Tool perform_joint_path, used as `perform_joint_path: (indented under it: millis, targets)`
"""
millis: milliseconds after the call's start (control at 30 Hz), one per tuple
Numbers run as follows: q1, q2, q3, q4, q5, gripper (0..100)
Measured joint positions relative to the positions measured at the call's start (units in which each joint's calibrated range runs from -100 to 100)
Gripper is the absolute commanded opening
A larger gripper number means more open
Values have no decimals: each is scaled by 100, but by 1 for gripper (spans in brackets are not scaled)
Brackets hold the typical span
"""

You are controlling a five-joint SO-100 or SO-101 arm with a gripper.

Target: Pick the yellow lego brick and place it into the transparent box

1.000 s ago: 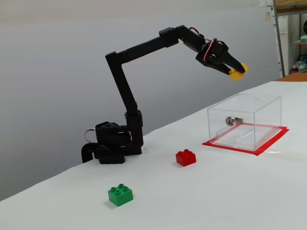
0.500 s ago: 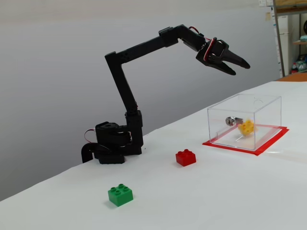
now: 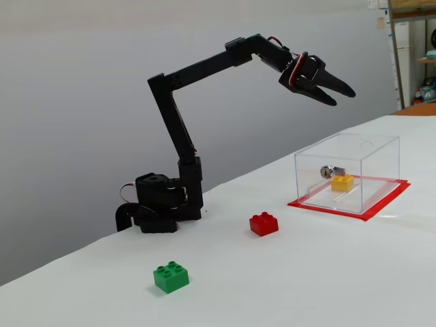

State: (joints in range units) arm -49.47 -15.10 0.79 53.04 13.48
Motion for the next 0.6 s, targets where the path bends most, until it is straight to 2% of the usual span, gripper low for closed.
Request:
perform_joint_path:
  millis: [67, 267, 600]
  targets:
    - [182, -211, 0, 0, 0, 1]
    - [1100, -1066, 477, 51, 0, 2]
    - [3761, -2867, 2242, 51, 0, 2]
